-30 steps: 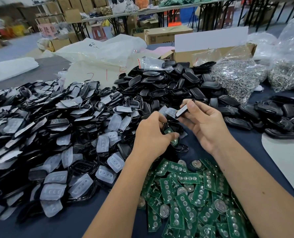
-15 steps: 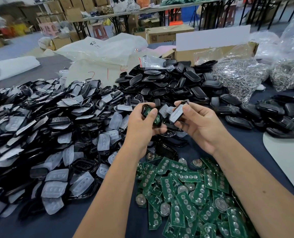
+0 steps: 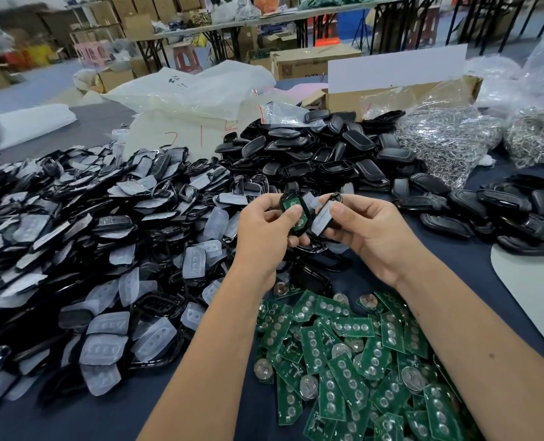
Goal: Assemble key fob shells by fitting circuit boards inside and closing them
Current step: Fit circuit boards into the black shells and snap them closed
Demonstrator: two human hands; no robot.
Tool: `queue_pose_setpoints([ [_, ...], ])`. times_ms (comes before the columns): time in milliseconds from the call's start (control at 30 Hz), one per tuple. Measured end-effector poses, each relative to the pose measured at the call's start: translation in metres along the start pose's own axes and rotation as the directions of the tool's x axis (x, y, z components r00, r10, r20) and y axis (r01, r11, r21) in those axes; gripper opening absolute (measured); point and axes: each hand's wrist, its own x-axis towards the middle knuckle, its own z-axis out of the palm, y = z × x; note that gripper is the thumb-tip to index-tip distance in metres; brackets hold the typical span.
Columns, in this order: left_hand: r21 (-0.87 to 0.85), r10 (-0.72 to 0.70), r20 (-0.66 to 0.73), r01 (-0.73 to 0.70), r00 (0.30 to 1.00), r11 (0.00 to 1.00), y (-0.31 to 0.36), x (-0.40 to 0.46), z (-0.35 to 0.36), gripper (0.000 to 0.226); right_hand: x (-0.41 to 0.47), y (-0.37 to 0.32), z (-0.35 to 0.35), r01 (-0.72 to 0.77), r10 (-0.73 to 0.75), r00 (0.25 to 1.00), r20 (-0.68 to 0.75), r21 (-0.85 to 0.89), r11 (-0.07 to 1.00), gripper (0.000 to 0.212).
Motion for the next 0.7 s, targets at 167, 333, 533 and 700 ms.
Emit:
queue_pose_setpoints([
  [167, -0.017, -0.012, -0.021, 0.012, 1.0, 1.0, -0.0012, 0.0017, 0.0005, 0.011, -0.0011, -0.0007, 0.002, 0.023, -0.023, 1.0, -0.014, -0.004, 1.0, 0.042],
  [333, 0.0, -0.004, -0.009, 0.004, 1.0, 1.0, -0.0037, 0.0008, 0.0013, 0.006, -0.0008, 0.0002, 0.0035, 0.038, -0.039, 0.998, -0.04, -0.013, 0.999, 0.034],
  [533, 0.198, 0.141, -0.042, -0.13, 0.989, 0.972, -0.0056, -0.0034, 0.003, 0.015, 0.0, 0.0021, 0.0056, 0.056, -0.061, 0.993, -0.1, -0.055, 0.997, 0.038],
  [700, 0.349, 0.232, 0.004, -0.219, 0.973, 0.911, -0.0072, -0.0075, 0.0095, 0.015, 0.0, 0.0036, 0.0052, 0.088, -0.108, 0.98, -0.169, -0.123, 0.988, 0.029],
])
